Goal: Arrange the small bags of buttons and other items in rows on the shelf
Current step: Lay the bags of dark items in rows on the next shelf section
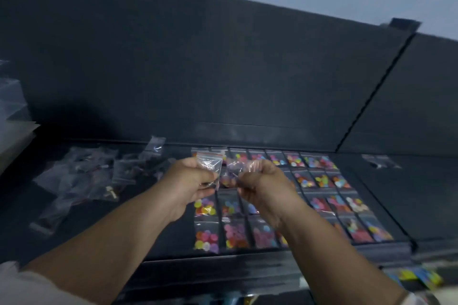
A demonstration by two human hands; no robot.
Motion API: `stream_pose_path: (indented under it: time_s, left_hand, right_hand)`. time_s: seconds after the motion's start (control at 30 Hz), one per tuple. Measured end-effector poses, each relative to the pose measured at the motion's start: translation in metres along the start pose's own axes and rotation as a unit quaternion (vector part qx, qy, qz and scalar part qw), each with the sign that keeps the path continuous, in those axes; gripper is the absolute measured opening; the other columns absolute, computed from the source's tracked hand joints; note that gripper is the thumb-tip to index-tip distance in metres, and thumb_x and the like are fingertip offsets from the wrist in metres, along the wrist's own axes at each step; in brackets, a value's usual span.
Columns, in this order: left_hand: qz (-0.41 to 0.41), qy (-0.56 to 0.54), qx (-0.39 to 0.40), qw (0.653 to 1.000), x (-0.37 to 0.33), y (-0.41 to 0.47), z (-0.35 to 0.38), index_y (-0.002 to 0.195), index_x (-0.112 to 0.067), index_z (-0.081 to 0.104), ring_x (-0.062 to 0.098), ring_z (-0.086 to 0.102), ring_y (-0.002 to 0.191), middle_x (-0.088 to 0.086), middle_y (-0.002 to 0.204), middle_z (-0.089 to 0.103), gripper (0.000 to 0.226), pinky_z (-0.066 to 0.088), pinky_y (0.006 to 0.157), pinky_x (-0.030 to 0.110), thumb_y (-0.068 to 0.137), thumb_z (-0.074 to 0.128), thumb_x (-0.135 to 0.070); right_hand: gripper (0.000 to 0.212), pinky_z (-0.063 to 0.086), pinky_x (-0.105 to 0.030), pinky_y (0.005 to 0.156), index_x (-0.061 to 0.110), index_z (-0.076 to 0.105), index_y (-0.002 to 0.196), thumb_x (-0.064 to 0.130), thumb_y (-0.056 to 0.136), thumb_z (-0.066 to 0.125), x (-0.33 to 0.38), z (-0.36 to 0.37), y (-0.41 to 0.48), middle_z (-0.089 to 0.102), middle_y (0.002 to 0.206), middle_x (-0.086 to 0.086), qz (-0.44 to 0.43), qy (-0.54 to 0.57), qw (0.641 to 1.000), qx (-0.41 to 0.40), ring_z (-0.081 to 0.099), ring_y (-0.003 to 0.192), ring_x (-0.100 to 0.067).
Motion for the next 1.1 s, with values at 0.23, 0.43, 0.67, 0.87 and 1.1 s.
stream_pose_path:
  time_s: [0.23, 0.43, 0.67, 0.87, 1.1]
  left_hand:
    - [0.0, 0.027, 0.053, 0.998, 0.021, -0.035, 0.139, 0.08, -0.006, 0.055, 0.017, 0.065, 0.069, 0.009, 0.078, 0.065, 0.014, 0.058, 0.064, 0.026, 0.084, 0.063, 0.004]
    - [0.015, 0.057, 0.09, 0.994, 0.043, -0.073, 0.262, 0.077, -0.008, 0.053, 0.017, 0.061, 0.066, 0.006, 0.074, 0.062, 0.015, 0.055, 0.067, 0.03, 0.086, 0.061, 0.002]
    - [0.033, 0.088, 0.115, 0.989, 0.073, -0.104, 0.38, 0.068, -0.014, 0.049, 0.019, 0.057, 0.077, 0.007, 0.082, 0.061, 0.026, 0.052, 0.069, 0.031, 0.083, 0.066, -0.004]
    - [0.038, 0.108, 0.154, 0.981, 0.08, -0.114, 0.45, 0.071, -0.013, 0.055, 0.019, 0.063, 0.073, 0.008, 0.085, 0.067, 0.019, 0.049, 0.059, 0.026, 0.083, 0.069, -0.007]
    - [0.031, 0.11, 0.189, 0.975, 0.087, -0.087, 0.506, 0.074, -0.014, 0.056, 0.018, 0.064, 0.074, 0.007, 0.083, 0.067, 0.016, 0.052, 0.061, 0.026, 0.084, 0.068, -0.008]
  right_hand:
    - [0.017, 0.044, -0.018, 0.044, 0.01, 0.056, 0.085, -0.006, 0.085, 0.057, 0.005, -0.135, -0.055, 0.061, 0.07, -0.006, 0.003, 0.03, 0.998, -0.063, 0.057, 0.054, -0.011]
    - [0.013, 0.046, -0.021, 0.058, 0.016, 0.061, 0.084, 0.003, 0.088, 0.058, 0.012, -0.259, -0.112, 0.066, 0.073, 0.002, -0.008, 0.069, 0.992, -0.107, 0.06, 0.061, -0.008]
    - [0.009, 0.053, -0.029, 0.063, 0.014, 0.057, 0.09, 0.005, 0.089, 0.057, 0.016, -0.371, -0.165, 0.062, 0.069, -0.005, -0.02, 0.121, 0.983, -0.138, 0.06, 0.057, -0.014]
    - [0.011, 0.048, -0.02, 0.051, 0.009, 0.058, 0.098, 0.003, 0.09, 0.056, 0.025, -0.436, -0.188, 0.058, 0.082, -0.011, -0.043, 0.095, 0.979, -0.173, 0.056, 0.059, -0.013]
    - [0.009, 0.045, -0.017, 0.048, 0.006, 0.059, 0.098, 0.003, 0.091, 0.055, 0.031, -0.487, -0.176, 0.057, 0.077, -0.009, -0.045, 0.054, 0.979, -0.193, 0.054, 0.051, -0.006]
Point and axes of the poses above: each hand's wrist, its own y-axis towards the middle knuckle, its own z-axis out of the palm, x = y × z, the point moved 4 cm from there along y, towards the middle knuckle
